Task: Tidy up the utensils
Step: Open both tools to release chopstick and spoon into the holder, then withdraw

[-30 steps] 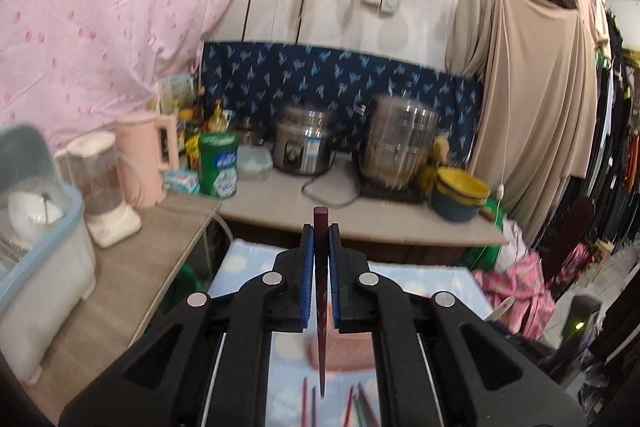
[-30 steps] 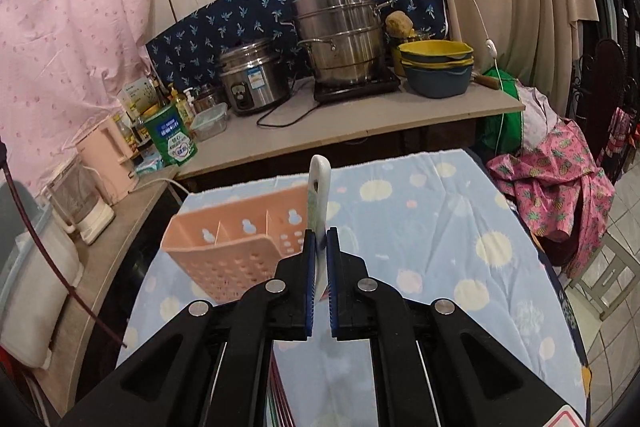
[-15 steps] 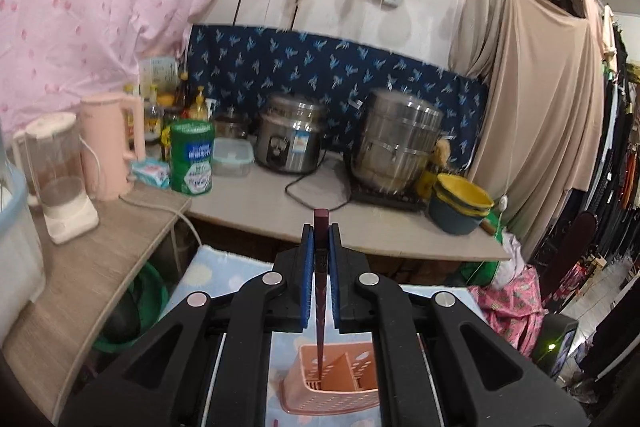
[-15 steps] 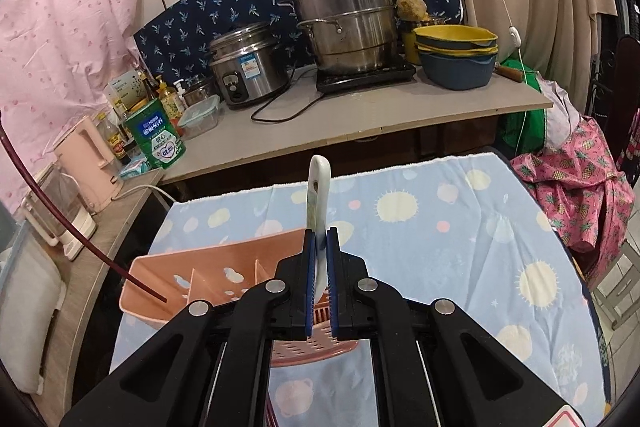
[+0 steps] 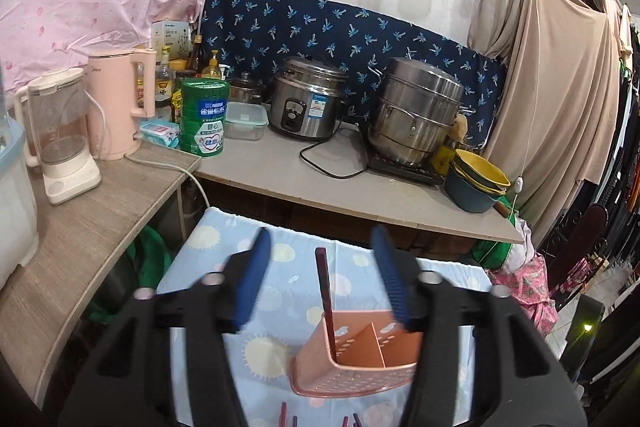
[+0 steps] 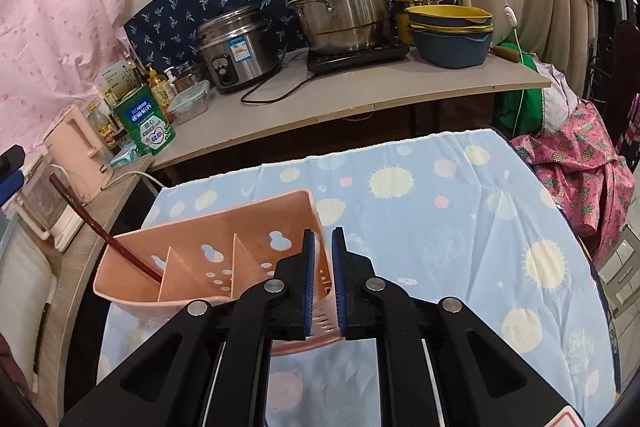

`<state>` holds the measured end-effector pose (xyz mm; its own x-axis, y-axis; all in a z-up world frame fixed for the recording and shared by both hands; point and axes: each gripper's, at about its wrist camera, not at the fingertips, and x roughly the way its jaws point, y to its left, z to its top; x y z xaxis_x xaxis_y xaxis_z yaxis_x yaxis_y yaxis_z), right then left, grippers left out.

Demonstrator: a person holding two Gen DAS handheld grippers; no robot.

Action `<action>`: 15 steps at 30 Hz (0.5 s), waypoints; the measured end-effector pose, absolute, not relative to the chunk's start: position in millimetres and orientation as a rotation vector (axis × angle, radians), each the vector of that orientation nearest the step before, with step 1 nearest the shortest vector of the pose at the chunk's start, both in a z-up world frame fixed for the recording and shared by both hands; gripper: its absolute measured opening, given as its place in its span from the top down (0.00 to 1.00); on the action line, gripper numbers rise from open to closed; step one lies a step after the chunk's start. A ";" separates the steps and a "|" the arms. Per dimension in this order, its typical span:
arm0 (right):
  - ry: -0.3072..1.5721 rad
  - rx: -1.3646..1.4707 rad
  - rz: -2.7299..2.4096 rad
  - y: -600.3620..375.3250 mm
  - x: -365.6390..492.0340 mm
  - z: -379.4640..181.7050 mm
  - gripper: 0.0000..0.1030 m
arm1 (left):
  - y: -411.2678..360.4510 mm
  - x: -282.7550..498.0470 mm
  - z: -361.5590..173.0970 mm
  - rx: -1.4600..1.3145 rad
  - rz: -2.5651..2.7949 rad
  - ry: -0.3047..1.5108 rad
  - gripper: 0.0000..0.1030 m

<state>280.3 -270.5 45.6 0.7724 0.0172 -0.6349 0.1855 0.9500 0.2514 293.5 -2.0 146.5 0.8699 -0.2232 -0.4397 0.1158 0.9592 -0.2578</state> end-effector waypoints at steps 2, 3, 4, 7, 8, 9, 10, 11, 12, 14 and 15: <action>0.671 0.317 -0.085 -270.6 268.3 52.5 0.90 | 2.4 284.9 146.9 -0.228 -0.180 0.490 0.39; 0.665 0.321 -0.080 -270.6 259.7 55.6 0.89 | 5.7 277.5 146.2 -0.224 -0.180 0.496 0.39; 0.660 0.328 -0.077 -271.0 250.8 58.3 0.89 | 8.0 273.2 145.1 -0.222 -0.180 0.505 0.39; 0.657 0.357 -0.059 -272.0 219.8 62.2 0.79 | 16.7 249.2 136.4 -0.219 -0.186 0.546 0.35; 0.660 0.360 -0.053 -271.5 209.2 61.9 0.77 | 19.9 238.3 130.2 -0.211 -0.183 0.565 0.34; 0.666 0.361 -0.047 -271.1 198.8 61.2 0.77 | 21.7 230.1 125.0 -0.202 -0.181 0.582 0.34; 0.674 0.364 -0.041 -270.1 186.2 58.3 0.77 | 24.1 220.4 117.4 -0.192 -0.178 0.608 0.34; 0.686 0.367 -0.037 -268.7 174.5 54.5 0.77 | 26.8 211.0 108.5 -0.186 -0.178 0.637 0.34; 0.702 0.368 -0.032 -266.9 162.8 49.8 0.77 | 29.0 203.3 101.4 -0.182 -0.181 0.662 0.34; 0.732 0.365 -0.026 -262.5 140.4 39.8 0.77 | 33.6 184.9 83.7 -0.174 -0.181 0.713 0.34; 0.747 0.359 -0.026 -259.9 128.8 34.1 0.77 | 36.8 173.6 72.4 -0.173 -0.176 0.748 0.34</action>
